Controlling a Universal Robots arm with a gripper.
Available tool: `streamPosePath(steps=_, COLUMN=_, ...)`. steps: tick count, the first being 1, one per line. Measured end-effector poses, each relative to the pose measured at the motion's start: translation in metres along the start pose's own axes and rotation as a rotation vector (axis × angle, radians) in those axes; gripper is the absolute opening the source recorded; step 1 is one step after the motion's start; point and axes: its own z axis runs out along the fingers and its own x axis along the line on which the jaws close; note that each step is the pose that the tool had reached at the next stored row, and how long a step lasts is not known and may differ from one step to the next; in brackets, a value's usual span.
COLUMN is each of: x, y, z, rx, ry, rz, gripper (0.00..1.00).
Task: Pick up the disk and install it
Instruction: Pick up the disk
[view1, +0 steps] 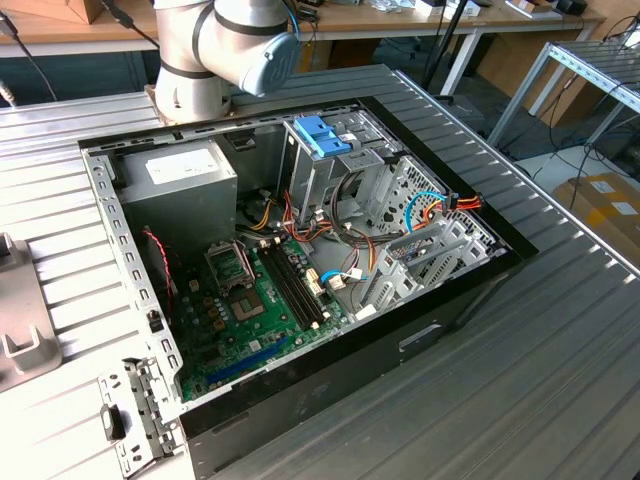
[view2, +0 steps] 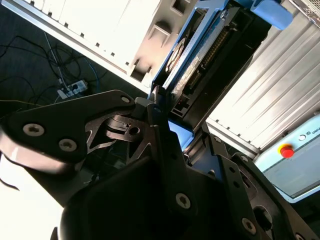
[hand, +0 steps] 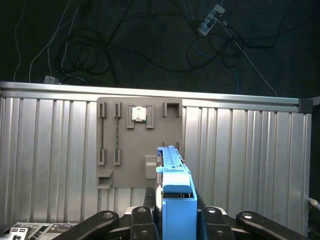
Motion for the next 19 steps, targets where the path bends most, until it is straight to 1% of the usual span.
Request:
streamPosePath(steps=2, x=0.0004, y=-0.0084, z=-0.0004, rx=-0.0001, ry=0.0000, rz=0.000, gripper=0.37)
streamPosePath(steps=19, x=0.0008, y=-0.0165, z=-0.0006, rx=0.0000, ry=0.0000, rz=0.000, gripper=0.37)
